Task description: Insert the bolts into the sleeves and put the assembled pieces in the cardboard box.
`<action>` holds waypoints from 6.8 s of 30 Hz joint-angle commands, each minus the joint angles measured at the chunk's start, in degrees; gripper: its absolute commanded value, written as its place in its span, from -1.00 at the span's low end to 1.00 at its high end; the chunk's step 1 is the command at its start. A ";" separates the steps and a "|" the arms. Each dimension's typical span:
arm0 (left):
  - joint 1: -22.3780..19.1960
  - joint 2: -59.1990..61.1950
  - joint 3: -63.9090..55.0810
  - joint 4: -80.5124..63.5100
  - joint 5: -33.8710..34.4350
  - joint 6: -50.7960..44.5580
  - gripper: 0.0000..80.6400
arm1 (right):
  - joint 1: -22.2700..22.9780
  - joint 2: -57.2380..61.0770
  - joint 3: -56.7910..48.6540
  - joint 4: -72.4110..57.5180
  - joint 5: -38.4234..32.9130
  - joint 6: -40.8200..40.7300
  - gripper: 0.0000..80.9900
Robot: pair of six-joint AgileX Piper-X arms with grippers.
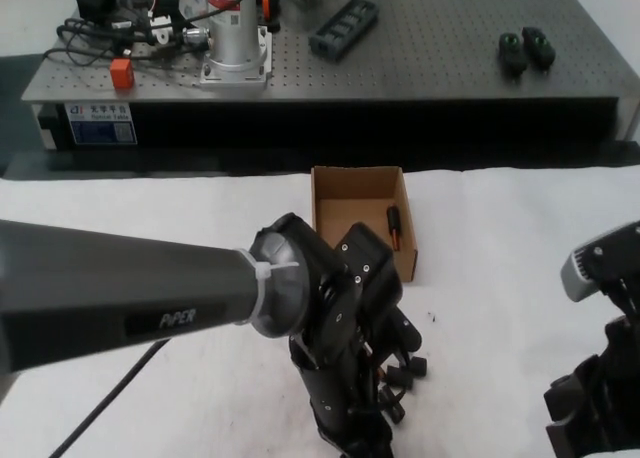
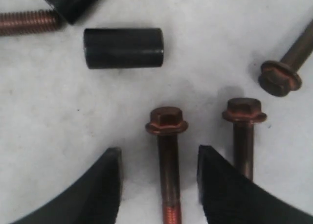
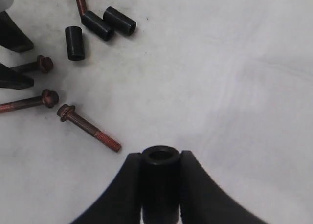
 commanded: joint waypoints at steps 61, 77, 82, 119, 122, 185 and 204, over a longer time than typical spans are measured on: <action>7.59 -33.81 19.36 -50.83 21.03 -44.82 -0.99 | 12.68 2.68 14.40 -68.82 -25.53 32.77 -0.94; 7.59 -33.81 19.36 -50.95 22.32 -43.68 -0.99 | 12.68 2.68 14.40 -73.78 -26.07 35.00 -0.94; 7.59 -33.81 19.36 -50.92 22.32 -43.13 -0.99 | 12.68 2.68 14.40 -74.96 -25.56 35.03 -0.94; 13.14 -34.01 23.90 -38.39 0.35 -29.95 -0.03 | 4.50 59.59 -38.45 -37.69 0.12 7.23 -0.94; 13.14 -34.01 24.89 -37.90 0.35 -30.11 -0.03 | 4.50 65.41 -44.04 -34.42 1.55 7.23 -0.94; 12.99 -33.87 25.04 -30.20 3.06 -23.04 -0.03 | 8.75 58.33 -36.64 -14.98 -8.22 -1.01 -0.93; 2.55 3.09 -15.92 4.83 1.06 -5.46 -0.03 | -11.83 12.63 -8.95 -5.19 -9.38 3.68 -0.93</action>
